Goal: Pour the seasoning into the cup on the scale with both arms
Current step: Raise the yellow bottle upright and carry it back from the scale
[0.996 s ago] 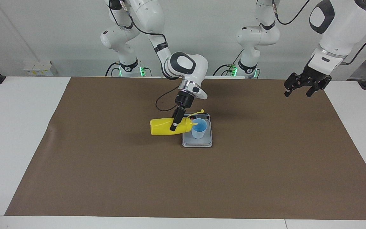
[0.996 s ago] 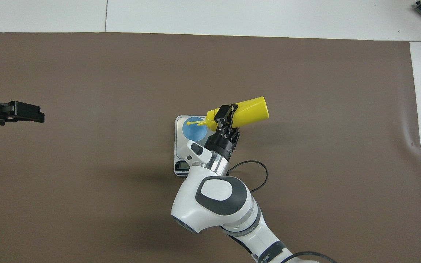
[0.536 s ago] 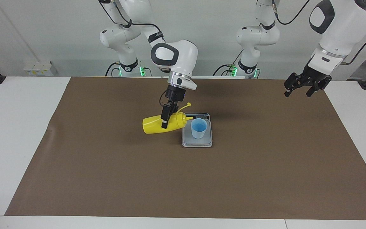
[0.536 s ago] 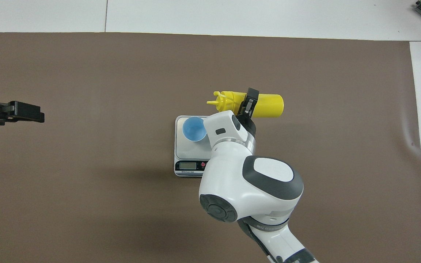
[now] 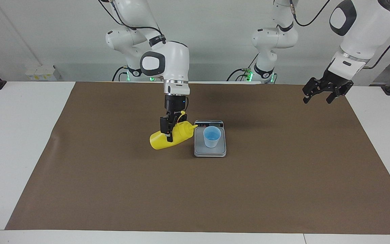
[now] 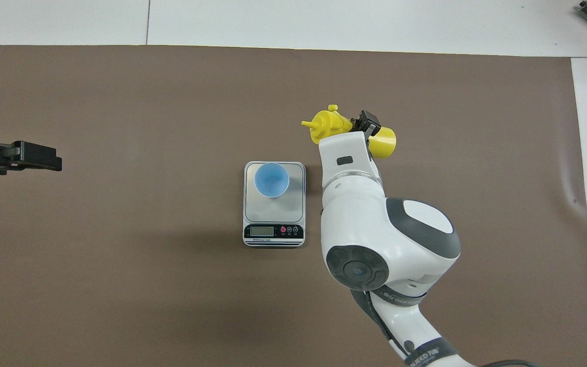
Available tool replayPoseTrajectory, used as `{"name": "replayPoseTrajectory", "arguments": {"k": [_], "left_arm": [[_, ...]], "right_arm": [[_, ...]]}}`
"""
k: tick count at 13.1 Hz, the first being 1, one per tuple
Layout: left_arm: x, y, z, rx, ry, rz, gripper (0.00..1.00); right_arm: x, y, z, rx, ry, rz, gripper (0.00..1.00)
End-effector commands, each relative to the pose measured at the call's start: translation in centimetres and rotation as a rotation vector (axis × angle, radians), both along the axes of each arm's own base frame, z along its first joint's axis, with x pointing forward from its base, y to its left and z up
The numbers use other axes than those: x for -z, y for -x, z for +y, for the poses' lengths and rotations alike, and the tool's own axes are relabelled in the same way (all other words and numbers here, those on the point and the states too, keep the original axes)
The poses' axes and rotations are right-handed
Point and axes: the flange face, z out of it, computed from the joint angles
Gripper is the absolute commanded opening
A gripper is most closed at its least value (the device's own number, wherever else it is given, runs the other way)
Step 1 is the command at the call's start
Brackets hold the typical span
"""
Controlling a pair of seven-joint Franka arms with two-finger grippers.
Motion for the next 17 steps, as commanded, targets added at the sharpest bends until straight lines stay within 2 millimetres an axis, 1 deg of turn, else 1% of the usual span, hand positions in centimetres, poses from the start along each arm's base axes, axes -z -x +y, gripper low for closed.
{"name": "replayPoseTrajectory", "arguments": {"k": [1, 3, 4, 6, 10, 13, 16, 17], "left_arm": [[0.0, 0.3, 0.3, -0.01, 0.007, 0.007, 1.0], [0.0, 0.3, 0.3, -0.01, 0.007, 0.007, 1.0], [0.0, 0.3, 0.3, -0.01, 0.007, 0.007, 1.0], [0.0, 0.3, 0.3, -0.01, 0.007, 0.007, 1.0], [0.0, 0.3, 0.3, -0.01, 0.008, 0.007, 1.0], [0.0, 0.3, 0.3, -0.01, 0.009, 0.005, 1.0], [0.0, 0.3, 0.3, -0.01, 0.007, 0.005, 1.0], [0.0, 0.3, 0.3, -0.01, 0.007, 0.007, 1.0]], "right_arm": [[-0.3, 0.6, -3.8, 0.0, -0.09, -0.016, 0.1], [-0.2, -0.3, -5.7, 0.019, -0.114, -0.029, 0.1], [-0.4, -0.9, -6.9, 0.05, -0.157, -0.031, 0.1], [-0.5, -1.6, -7.9, 0.123, -0.234, -0.013, 0.1], [-1.0, -2.4, -8.8, 0.202, -0.321, 0.003, 0.1], [-1.9, -2.9, -9.1, 0.245, -0.373, 0.006, 0.1], [-2.0, -3.2, -9.0, 0.315, -0.442, 0.044, 0.09], [-2.8, -3.6, -9.1, 0.338, -0.459, 0.056, 0.09]]}}
